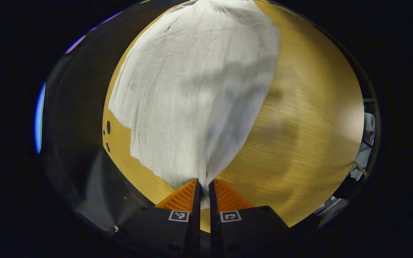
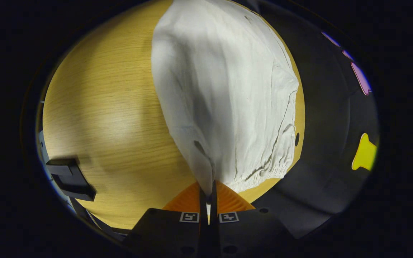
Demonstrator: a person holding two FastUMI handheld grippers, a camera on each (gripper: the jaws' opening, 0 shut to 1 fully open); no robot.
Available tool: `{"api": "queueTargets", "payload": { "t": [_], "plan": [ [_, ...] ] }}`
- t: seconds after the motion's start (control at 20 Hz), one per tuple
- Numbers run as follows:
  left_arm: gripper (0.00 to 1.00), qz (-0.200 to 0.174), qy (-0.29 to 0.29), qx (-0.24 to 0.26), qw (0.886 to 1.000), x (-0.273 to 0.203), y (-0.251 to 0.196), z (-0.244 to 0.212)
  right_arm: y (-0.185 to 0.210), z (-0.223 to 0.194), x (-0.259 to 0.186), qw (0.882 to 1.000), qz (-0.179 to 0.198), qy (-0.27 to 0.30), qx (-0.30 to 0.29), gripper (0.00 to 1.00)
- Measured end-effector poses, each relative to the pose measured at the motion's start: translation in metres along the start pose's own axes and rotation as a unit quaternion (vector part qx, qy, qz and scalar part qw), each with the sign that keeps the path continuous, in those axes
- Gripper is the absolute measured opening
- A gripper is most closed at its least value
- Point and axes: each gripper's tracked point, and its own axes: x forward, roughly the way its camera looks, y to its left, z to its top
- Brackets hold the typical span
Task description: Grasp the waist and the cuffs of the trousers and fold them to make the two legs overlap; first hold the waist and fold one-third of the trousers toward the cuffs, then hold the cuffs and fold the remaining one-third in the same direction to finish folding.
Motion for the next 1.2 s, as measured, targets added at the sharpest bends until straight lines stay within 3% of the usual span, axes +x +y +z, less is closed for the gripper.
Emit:
{"api": "queueTargets", "payload": {
  "t": [0.15, 0.35, 0.6, 0.75, 0.85, 0.9, 0.95, 1.1, 1.2],
  "plan": [
    [0.08, 0.004, 0.003, -0.011, 1.0, -0.001, -0.002, 0.002, -0.003, -0.002, -0.001, 1.0, -0.002, 0.001, 0.014, 0.05],
    [0.06, -0.01, -0.011, -0.116, 0.993, -0.012, -0.002, 0.013, -0.016, -0.01, -0.008, 0.999, -0.03, 0.001, 0.036, 0.05],
    [0.06, 0.104, -0.043, -0.161, 0.98, -0.04, 0.065, 0.033, -0.044, -0.006, -0.03, 0.991, -0.082, -0.026, 0.104, 0.05],
    [0.06, 0.14, -0.052, -0.214, 0.965, -0.053, 0.097, 0.044, -0.07, -0.008, -0.035, 0.98, -0.106, -0.041, 0.164, 0.05],
    [0.05, 0.157, -0.062, -0.254, 0.952, -0.062, 0.118, 0.057, -0.091, -0.011, -0.036, 0.971, -0.124, -0.046, 0.201, 0.05],
    [0.05, 0.161, -0.07, -0.267, 0.947, -0.068, 0.126, 0.067, -0.1, -0.012, -0.038, 0.964, -0.132, -0.048, 0.225, 0.0],
    [0.05, 0.166, -0.078, -0.278, 0.943, -0.069, 0.138, 0.076, -0.109, -0.011, -0.038, 0.956, -0.134, -0.051, 0.257, 0.05],
    [0.05, 0.167, -0.101, -0.307, 0.932, -0.069, 0.165, 0.101, -0.137, -0.007, -0.039, 0.923, -0.134, -0.074, 0.352, 0.05],
    [0.06, 0.158, -0.123, -0.35, 0.915, -0.071, 0.182, 0.118, -0.158, -0.008, -0.036, 0.897, -0.14, -0.086, 0.411, 0.05]
  ]
}}
